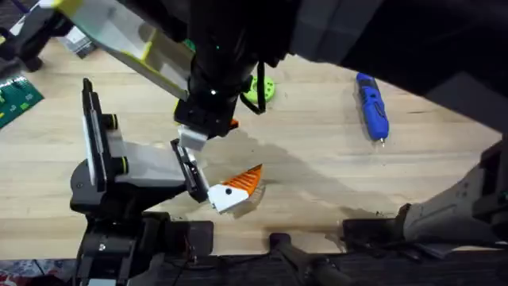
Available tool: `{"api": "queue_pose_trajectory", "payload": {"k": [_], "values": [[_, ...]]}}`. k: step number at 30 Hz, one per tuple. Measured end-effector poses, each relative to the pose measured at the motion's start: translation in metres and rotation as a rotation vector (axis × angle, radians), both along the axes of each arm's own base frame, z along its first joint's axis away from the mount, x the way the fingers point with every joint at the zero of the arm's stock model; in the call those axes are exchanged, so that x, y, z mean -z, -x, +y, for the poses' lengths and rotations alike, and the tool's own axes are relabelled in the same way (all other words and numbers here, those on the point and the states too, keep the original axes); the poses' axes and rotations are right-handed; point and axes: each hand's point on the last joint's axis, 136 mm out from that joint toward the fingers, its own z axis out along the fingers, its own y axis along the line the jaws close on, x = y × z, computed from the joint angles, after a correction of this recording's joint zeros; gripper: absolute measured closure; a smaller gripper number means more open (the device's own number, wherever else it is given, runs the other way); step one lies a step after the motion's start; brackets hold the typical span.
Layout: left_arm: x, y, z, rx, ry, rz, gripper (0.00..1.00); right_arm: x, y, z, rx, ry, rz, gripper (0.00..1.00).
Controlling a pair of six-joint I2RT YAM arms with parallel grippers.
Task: Pick up the gripper from the table and insert it into the empty holder that is missing its gripper. Then pick up a screw, insert it into the mounting hole, and use the screwdriver to tighten it. Finally, clean up the table by picking up the vegetable and placing it into the bucket.
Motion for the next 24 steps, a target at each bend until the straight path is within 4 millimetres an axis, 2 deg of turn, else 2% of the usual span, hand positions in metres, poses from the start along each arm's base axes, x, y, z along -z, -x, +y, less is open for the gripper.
{"api": "queue_pose_trajectory", "payload": {"k": [3,4,6,15,16,18,23,24], "values": [[0.0,0.0,0.0,-0.003,0.001,0.003,0.013,0.0,-0.004,-0.003,0.007,0.01,-0.015,0.112],[0.0,-0.001,0.0,-0.004,0.002,0.004,0.013,0.0,-0.007,-0.005,0.012,0.012,-0.022,0.036],[0.0,-0.001,0.0,-0.005,0.003,0.006,0.014,0.0,-0.01,-0.006,0.018,0.011,-0.025,0.008],[0.0,-0.001,0.0,-0.005,0.003,0.006,0.013,-0.001,-0.011,-0.005,0.018,0.007,-0.029,0.005],[0.0,-0.001,0.0,-0.006,0.004,0.008,0.039,-0.001,-0.011,-0.005,0.018,0.007,-0.029,0.005],[0.0,-0.001,0.0,-0.006,0.005,0.01,0.143,-0.001,-0.011,-0.005,0.018,0.007,-0.029,0.005],[0.0,-0.001,0.0,-0.006,0.007,0.015,0.491,-0.001,-0.011,-0.005,0.018,0.007,-0.029,0.007],[0.0,-0.001,0.001,-0.007,0.007,0.014,0.532,-0.001,-0.011,-0.005,0.018,0.006,-0.029,0.007]]}}
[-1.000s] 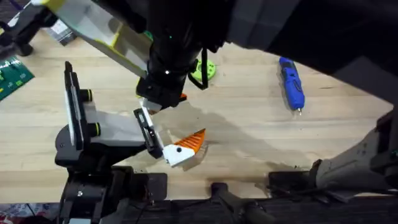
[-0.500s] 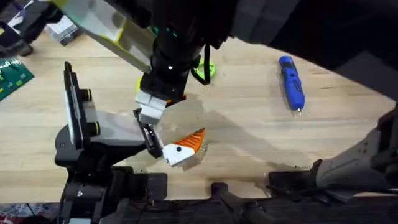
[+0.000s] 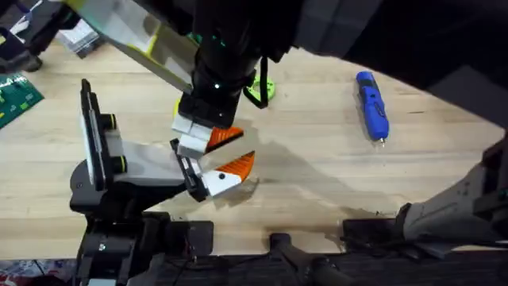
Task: Pick up the gripper from the table and insert it into the empty holder that is missing its gripper. Then pick up a screw, insert it into the mounting hole, and use the screwdriver to tighten it. Finally, clean up the table by picking up the vegetable and placing it into the bucket.
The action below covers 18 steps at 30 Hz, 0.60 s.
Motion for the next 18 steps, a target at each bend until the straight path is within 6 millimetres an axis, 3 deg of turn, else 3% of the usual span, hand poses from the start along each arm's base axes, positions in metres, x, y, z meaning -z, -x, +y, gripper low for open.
{"api": "queue_pose_trajectory", "payload": {"k": [10,18], "values": [[-0.0001,0.0004,-0.0002,0.002,0.0,-0.002,0.974,-0.0008,0.0001,0.0024,-0.003,-0.008,-0.003,0.005],[0.0002,0.0003,-0.0002,0.002,-0.002,-0.004,0.985,-0.0009,0.0011,0.0034,-0.006,-0.01,-0.004,0.005]]}}
